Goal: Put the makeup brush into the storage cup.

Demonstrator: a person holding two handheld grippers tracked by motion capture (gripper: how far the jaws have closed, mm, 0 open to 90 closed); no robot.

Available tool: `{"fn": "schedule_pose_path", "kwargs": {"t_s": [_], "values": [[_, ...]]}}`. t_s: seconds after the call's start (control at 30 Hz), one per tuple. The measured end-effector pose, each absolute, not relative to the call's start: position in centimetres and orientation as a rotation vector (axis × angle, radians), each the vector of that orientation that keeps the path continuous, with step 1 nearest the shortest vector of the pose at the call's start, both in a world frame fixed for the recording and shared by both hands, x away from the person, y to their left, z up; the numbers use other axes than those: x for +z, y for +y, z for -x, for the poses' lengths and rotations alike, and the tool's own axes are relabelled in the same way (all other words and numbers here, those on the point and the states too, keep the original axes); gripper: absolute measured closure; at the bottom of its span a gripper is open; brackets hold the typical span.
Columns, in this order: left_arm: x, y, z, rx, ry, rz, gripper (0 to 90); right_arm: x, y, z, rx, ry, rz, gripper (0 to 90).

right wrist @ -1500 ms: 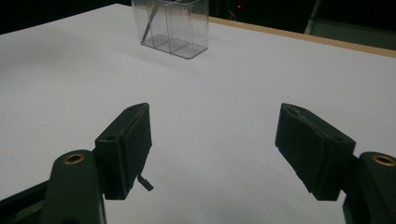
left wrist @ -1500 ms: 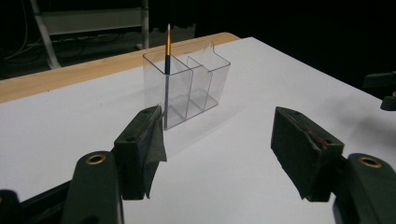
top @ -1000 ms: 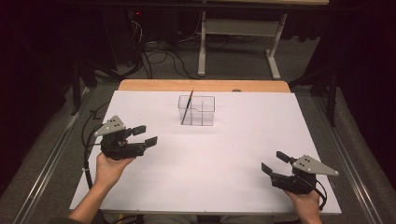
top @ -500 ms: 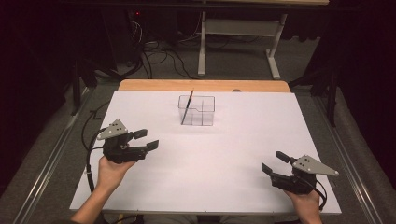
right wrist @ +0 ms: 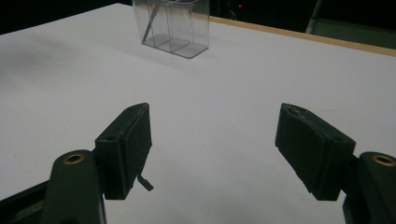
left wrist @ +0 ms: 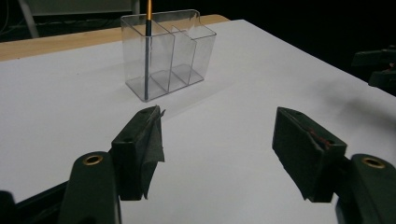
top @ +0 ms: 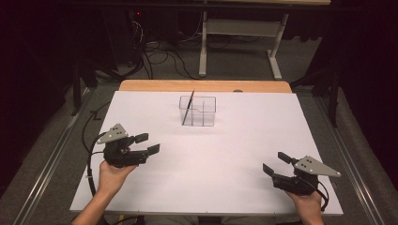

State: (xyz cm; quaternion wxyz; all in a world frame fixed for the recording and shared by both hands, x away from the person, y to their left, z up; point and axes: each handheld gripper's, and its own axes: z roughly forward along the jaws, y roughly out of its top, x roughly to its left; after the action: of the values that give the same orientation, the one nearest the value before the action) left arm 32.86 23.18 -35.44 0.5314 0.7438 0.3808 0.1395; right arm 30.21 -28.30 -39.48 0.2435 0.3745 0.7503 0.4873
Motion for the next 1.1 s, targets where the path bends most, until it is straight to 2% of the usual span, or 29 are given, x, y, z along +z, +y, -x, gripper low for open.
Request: {"fn": "schedule_pose_path", "kwargs": {"t_s": [1.1], "values": [[-37.3, 23.9, -32.0, 0.304, 0.915, -1.758, 34.3, -39.5, -28.4, -30.3, 1.339, 2.045, -1.036, 28.5]]}}
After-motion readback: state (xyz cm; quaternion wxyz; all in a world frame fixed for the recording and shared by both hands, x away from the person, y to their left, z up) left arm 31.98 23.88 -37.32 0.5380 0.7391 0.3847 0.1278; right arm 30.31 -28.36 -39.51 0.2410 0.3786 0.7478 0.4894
